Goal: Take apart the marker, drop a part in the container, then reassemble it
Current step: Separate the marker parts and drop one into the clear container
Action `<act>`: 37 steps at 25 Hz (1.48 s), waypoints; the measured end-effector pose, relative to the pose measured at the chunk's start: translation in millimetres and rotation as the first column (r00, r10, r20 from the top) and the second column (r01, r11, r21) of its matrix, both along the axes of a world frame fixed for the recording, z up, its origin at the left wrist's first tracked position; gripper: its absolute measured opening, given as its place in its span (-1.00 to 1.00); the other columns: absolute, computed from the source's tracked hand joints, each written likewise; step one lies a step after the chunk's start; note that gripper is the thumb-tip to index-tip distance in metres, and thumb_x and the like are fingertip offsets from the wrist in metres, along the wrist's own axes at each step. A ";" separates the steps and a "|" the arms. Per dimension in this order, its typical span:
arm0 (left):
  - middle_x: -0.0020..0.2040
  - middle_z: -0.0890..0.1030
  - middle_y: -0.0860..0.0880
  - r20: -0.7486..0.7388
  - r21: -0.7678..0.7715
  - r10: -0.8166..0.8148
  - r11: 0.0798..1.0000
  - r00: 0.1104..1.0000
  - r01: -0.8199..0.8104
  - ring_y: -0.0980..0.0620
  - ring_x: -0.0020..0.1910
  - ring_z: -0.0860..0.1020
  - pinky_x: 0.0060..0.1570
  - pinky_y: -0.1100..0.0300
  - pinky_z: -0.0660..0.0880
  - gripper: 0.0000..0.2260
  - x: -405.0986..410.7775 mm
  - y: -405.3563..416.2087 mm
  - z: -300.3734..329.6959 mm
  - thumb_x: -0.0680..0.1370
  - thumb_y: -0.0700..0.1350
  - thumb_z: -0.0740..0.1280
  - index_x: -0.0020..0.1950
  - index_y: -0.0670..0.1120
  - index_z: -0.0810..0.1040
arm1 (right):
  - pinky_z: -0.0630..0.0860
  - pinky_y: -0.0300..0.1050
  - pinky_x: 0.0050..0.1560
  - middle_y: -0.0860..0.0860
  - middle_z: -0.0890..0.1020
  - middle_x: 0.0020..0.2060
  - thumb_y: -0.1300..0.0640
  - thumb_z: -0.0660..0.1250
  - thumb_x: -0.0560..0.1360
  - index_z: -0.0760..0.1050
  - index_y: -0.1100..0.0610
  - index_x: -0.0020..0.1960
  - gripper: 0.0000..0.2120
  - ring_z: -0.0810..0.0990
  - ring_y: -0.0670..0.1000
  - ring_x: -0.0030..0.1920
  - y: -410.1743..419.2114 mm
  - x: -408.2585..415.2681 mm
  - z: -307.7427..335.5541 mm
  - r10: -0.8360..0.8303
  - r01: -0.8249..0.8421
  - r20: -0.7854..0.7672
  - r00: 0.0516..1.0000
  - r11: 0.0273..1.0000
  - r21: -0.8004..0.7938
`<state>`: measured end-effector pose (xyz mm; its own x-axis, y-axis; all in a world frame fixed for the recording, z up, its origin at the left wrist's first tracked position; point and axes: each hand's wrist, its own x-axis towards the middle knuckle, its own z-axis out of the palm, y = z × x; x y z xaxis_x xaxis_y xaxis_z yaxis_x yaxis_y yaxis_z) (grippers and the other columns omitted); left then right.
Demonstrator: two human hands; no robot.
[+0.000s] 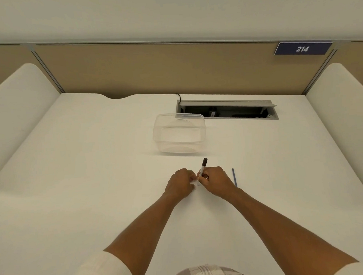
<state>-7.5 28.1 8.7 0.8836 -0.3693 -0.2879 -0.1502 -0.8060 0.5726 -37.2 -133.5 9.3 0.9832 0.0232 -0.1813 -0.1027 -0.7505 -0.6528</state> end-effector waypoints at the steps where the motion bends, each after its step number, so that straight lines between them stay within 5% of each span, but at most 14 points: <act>1: 0.01 0.57 0.04 0.002 -0.001 -0.003 1.000 1.000 0.003 0.09 -0.08 0.54 -0.08 0.23 0.45 -0.78 -0.1 -0.1 0.0 0.42 -0.19 0.43 0.03 0.01 0.62 | 0.40 -0.22 -0.29 -0.06 0.63 -0.32 0.10 0.32 0.50 0.66 0.13 -0.10 -0.84 0.54 -0.09 -0.33 -0.4 0.3 1.2 -0.008 0.008 0.004 1.000 1.000 0.006; 5: -0.11 0.54 0.12 -0.014 -0.007 0.005 1.000 1.000 -0.005 0.11 -0.14 0.54 -0.08 0.21 0.51 -0.84 -0.6 -0.6 0.7 0.41 -0.16 0.45 -0.05 0.03 0.63 | 0.29 -0.35 -0.35 -0.17 0.54 -0.39 0.11 0.30 0.52 0.65 0.10 -0.10 -0.84 0.49 -0.16 -0.38 -1.4 -1.0 9.4 -0.031 0.030 0.023 0.999 0.999 0.039; 11: -0.20 0.52 0.10 -0.031 -0.030 0.014 0.999 0.999 -0.015 0.05 -0.21 0.51 -0.31 0.25 0.37 -0.89 -1.7 -0.7 3.2 0.43 -0.12 0.46 -0.22 0.02 0.54 | 0.47 -0.05 -0.24 0.00 0.66 -0.30 0.05 0.32 0.52 0.63 0.11 -0.16 -0.82 0.55 0.01 -0.31 -1.8 -1.4 12.4 -0.067 0.064 0.032 0.997 0.993 0.096; 14: -0.19 0.55 0.08 -0.042 -0.027 0.022 0.999 0.999 -0.024 0.05 -0.21 0.52 -0.26 0.23 0.40 -0.87 -2.6 -1.2 2.8 0.43 -0.11 0.47 -0.23 0.02 0.53 | 0.51 0.02 -0.20 0.00 0.63 -0.33 0.03 0.34 0.52 0.62 0.15 -0.15 -0.80 0.54 0.04 -0.30 -3.2 -2.2 14.1 -0.113 0.107 0.041 0.993 0.987 0.122; 25: -0.17 0.66 0.04 -0.025 -0.015 0.018 1.000 1.000 -0.018 0.03 -0.18 0.60 -0.14 0.08 0.60 -0.93 -14.5 10.6 6.9 0.42 -0.06 0.38 -0.22 0.12 0.54 | 0.49 -0.23 -0.33 0.06 0.67 -0.24 0.07 0.32 0.58 0.58 0.21 -0.05 -0.80 0.61 -0.02 -0.35 -16.9 -1.7 45.6 -0.353 0.290 0.081 0.932 0.862 0.416; 37: -0.19 0.64 0.03 -0.009 -0.028 0.100 0.995 0.995 -0.100 0.02 -0.21 0.58 -0.21 0.18 0.52 -0.98 -25.3 29.9 5.0 0.45 -0.05 0.37 -0.16 0.06 0.60 | 0.58 -0.11 -0.31 0.09 0.69 -0.26 0.08 0.34 0.53 0.57 0.19 -0.12 -0.83 0.65 -0.03 -0.39 -4.8 -17.9 26.3 -0.370 0.352 0.004 0.929 0.886 0.303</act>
